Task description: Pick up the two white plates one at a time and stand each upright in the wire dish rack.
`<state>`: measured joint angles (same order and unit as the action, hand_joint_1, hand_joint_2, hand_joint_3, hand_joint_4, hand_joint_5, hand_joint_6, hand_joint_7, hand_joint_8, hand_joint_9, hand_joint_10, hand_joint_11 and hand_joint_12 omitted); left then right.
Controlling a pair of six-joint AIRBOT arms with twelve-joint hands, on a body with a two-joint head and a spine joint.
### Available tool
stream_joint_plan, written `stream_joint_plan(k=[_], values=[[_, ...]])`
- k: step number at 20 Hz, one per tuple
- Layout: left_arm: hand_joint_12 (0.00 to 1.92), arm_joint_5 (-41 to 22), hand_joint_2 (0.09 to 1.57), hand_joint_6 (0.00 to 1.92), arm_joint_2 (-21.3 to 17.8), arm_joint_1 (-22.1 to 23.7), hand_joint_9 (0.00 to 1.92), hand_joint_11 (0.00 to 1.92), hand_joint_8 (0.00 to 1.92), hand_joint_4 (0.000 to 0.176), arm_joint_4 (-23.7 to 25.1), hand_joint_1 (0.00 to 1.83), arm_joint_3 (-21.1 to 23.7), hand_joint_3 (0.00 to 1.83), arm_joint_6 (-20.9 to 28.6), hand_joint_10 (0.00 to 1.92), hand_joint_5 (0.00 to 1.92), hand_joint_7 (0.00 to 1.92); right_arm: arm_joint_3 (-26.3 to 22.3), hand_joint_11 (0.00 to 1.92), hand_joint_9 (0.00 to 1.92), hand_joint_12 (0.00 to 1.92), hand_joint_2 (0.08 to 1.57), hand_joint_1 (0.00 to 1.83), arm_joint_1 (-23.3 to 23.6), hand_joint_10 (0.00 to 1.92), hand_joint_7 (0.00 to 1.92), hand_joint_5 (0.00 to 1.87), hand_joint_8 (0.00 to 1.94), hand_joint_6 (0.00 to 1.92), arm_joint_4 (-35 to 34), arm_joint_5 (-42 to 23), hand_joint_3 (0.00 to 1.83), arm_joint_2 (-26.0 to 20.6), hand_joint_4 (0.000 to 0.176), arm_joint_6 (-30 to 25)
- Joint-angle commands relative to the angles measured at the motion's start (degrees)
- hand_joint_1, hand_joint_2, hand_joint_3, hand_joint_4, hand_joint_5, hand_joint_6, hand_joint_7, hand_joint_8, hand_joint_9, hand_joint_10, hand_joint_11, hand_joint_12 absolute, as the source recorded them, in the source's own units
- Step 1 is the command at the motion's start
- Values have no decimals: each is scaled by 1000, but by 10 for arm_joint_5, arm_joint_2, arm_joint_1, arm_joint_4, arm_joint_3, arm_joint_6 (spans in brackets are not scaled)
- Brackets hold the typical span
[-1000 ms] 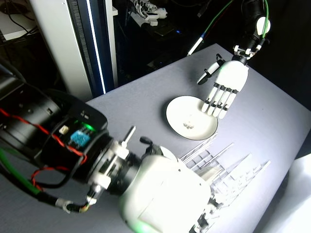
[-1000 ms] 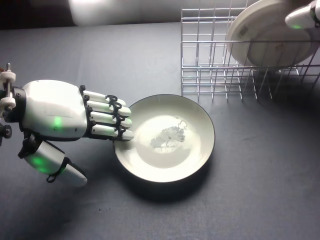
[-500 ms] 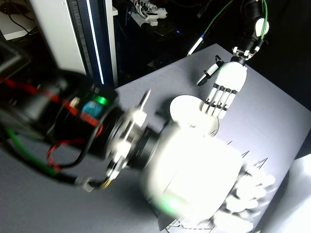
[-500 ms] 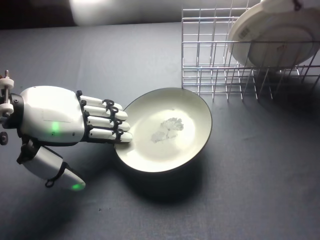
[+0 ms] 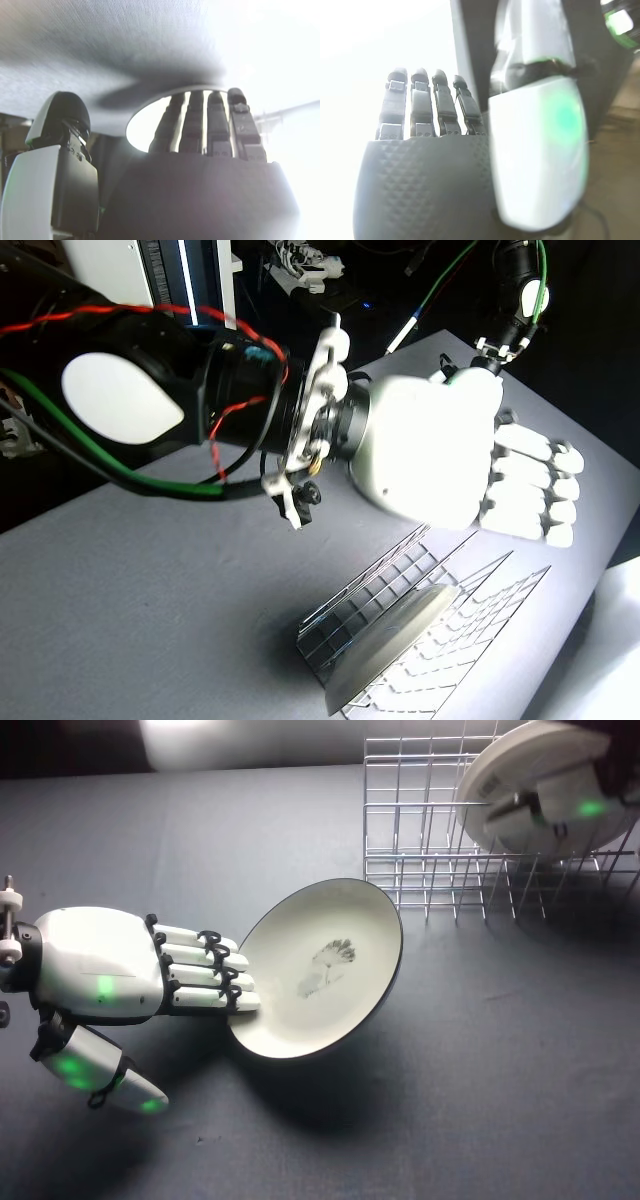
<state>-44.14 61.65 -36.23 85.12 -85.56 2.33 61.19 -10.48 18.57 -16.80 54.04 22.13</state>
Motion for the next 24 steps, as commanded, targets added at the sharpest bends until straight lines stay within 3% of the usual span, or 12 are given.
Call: stream_joint_plan(k=[1,9,16,24], values=[[0,-18,1200,1,3,-8,0,0,0,0,4,0,5,4,2,0,13,0,-6,0,0,0,983,1521,1,0,0,0,0,0,9,-65,12,-4,0,-3],[0,-19,1200,1,5,-18,0,0,0,0,8,0,5,2,4,0,4,0,-36,0,0,0,1048,1534,-52,0,0,0,0,0,178,-79,30,-4,0,-8],[0,-19,1196,1,7,-20,0,0,0,0,8,0,4,0,4,0,14,1,-50,30,0,15,1059,1508,-97,0,0,0,0,0,232,-76,14,2,0,-9],[0,-18,1207,1,8,-21,0,0,0,0,8,0,3,4,4,0,4,0,-45,2,0,17,1101,1536,-127,0,0,0,0,0,236,-54,21,33,0,-5]])
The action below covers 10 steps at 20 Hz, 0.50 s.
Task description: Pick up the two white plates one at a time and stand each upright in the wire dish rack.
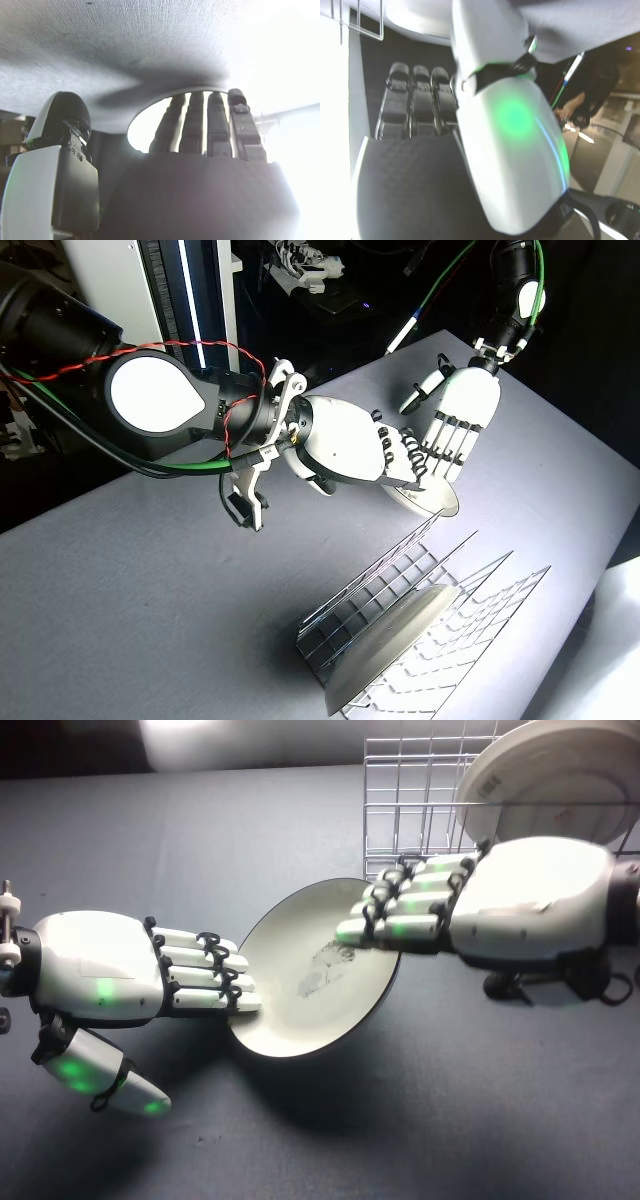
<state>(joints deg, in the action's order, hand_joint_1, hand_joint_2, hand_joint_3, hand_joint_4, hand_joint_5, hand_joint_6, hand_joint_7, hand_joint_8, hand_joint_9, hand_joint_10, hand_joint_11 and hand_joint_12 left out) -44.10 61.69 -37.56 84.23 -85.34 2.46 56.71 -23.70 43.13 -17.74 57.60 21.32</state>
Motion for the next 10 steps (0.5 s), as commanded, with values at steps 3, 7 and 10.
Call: stream_joint_plan(k=[3,7,10], values=[[0,-18,1198,7,7,-8,0,0,0,0,17,0,1,0,3,0,20,0,18,2,0,1,1115,1516,-8,0,0,0,0,0,-10,-45,15,18,0,10],[0,-18,1199,6,7,-8,0,0,0,0,17,0,0,0,3,0,24,0,50,16,0,8,1112,1507,-13,0,0,0,0,0,-10,-46,9,50,0,13],[0,-18,1207,5,8,-7,0,0,0,0,17,0,0,3,3,0,17,0,73,6,0,8,1116,1545,-11,0,0,0,0,0,-10,-46,8,77,0,15]])
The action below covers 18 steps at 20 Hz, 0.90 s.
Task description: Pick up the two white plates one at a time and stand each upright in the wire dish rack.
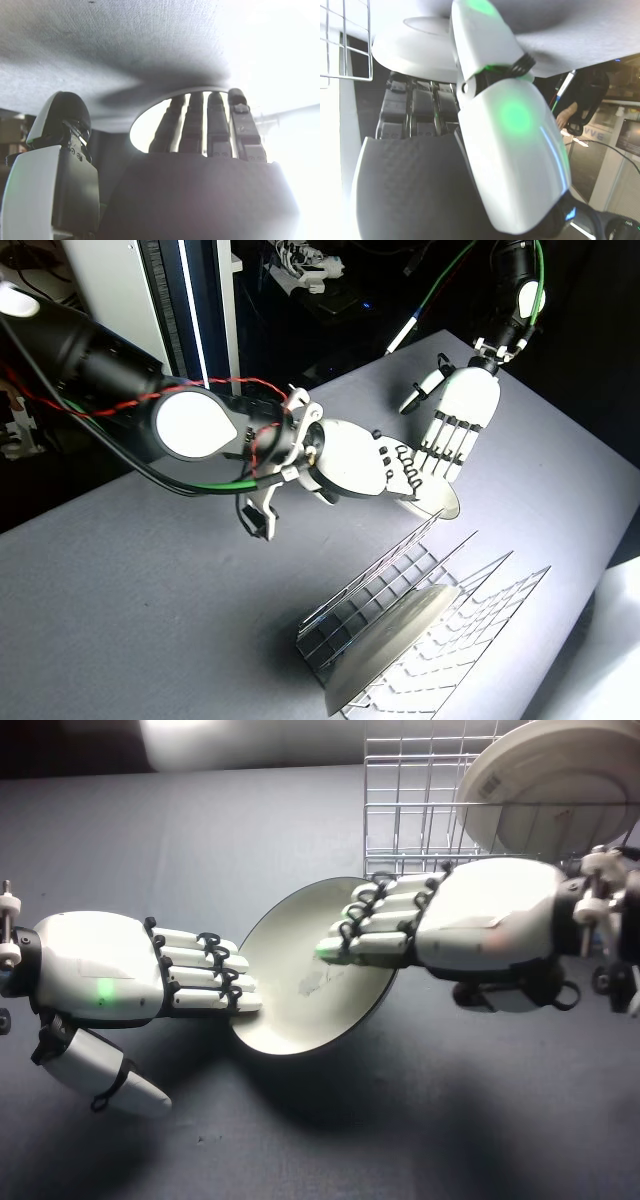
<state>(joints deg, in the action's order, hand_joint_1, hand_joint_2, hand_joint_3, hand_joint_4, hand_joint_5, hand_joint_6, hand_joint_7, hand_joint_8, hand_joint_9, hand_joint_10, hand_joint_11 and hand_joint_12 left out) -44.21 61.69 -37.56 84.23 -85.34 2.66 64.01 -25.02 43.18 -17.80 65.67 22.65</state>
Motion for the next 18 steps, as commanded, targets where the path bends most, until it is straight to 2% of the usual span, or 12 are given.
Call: stream_joint_plan(k=[1,18], values=[[0,-17,1208,8,8,-7,0,0,0,0,17,0,0,3,2,0,26,1,5,0,0,5,1118,1542,4,0,0,0,0,0,-10,-46,8,4,0,1],[0,-17,1205,15,9,-6,0,0,6,0,17,0,0,0,2,0,37,14,81,0,0,14,1135,1565,-6,0,0,0,0,0,-10,-45,6,94,0,5]])
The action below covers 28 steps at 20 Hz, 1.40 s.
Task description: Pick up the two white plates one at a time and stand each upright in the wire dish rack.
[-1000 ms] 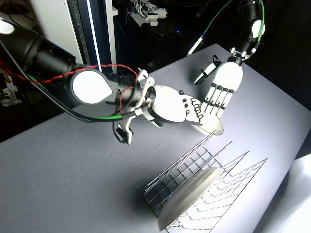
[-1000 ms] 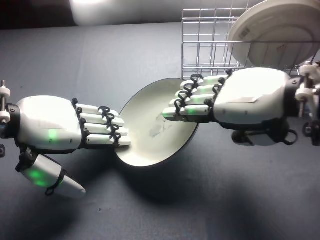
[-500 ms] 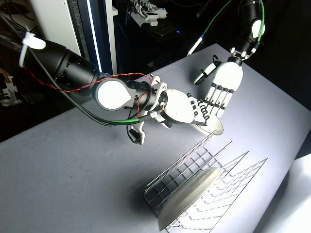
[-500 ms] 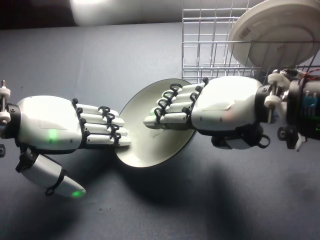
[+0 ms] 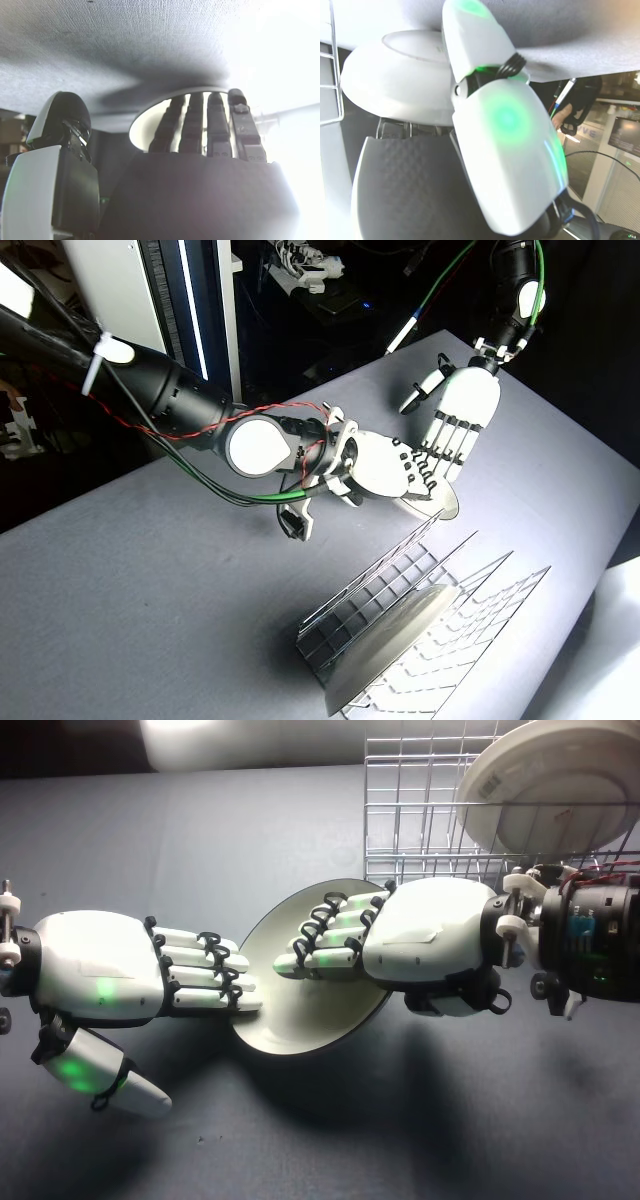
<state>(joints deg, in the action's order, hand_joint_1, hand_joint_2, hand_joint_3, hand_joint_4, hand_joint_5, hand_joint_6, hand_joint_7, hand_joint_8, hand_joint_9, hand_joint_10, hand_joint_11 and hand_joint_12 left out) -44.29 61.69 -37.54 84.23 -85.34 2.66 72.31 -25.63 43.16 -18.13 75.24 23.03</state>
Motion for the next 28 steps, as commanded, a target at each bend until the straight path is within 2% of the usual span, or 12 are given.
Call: stream_joint_plan(k=[1,6,7,10,11,12,13,14,15,16,21,28], values=[[0,-17,1208,13,9,-6,4,0,7,0,17,0,0,2,2,1,37,18,2,8,0,18,1133,1575,-1,0,0,0,0,0,-10,-42,4,2,0,1],[0,-17,1200,6,9,-6,0,0,2,0,17,0,0,0,3,0,30,7,29,0,0,25,1159,1565,-1,0,0,0,0,0,-10,-47,13,23,0,1],[3,-17,1199,16,9,-6,13,8,12,0,17,0,0,0,3,5,60,35,32,0,0,218,1172,1623,-1,0,0,0,0,0,-10,-47,0,26,0,1],[0,-17,1199,2,9,-6,0,0,3,0,17,0,0,0,3,0,34,16,38,0,42,567,1185,1671,-1,12,23,26,4,6,-10,-47,0,33,0,1],[2,-17,1202,7,9,-6,12,5,9,0,17,0,0,0,3,5,48,30,39,0,178,910,1197,1679,-1,40,171,175,14,25,-10,-47,2,34,0,1],[8,-17,1197,12,9,-6,30,17,14,0,17,0,0,0,3,10,64,48,39,120,424,1140,1180,1683,-1,87,427,412,37,58,-10,-47,0,35,0,1],[1,-17,1200,10,9,-6,18,3,9,0,17,0,0,0,3,5,63,41,39,485,663,1533,1137,1801,-1,114,675,632,46,74,-10,-47,0,36,0,1],[3,-17,1200,12,9,-7,28,8,12,0,17,0,0,0,3,8,71,51,39,644,668,1689,1112,1762,-1,1039,841,786,69,104,-10,-47,41,36,0,1],[0,-17,1202,4,9,-7,15,1,4,0,17,0,0,0,3,2,55,35,39,769,824,1623,1144,1540,0,1125,875,773,762,993,-10,-47,0,36,0,1],[0,-17,1200,0,9,-7,2,0,0,0,17,0,0,0,3,0,20,6,39,827,910,1569,1119,1501,0,1074,949,842,812,1088,-10,-47,0,36,0,1],[0,-21,1190,2,2,5,0,0,0,0,17,0,-1,0,10,0,22,1,39,845,1044,1584,1081,1495,0,965,1076,919,639,932,-10,-55,0,35,0,2],[0,-31,1199,12,-27,79,0,0,5,0,-7,0,-6,2,22,0,31,12,36,967,976,1513,1110,1486,0,1066,922,819,885,1037,-10,-72,0,30,0,2]])
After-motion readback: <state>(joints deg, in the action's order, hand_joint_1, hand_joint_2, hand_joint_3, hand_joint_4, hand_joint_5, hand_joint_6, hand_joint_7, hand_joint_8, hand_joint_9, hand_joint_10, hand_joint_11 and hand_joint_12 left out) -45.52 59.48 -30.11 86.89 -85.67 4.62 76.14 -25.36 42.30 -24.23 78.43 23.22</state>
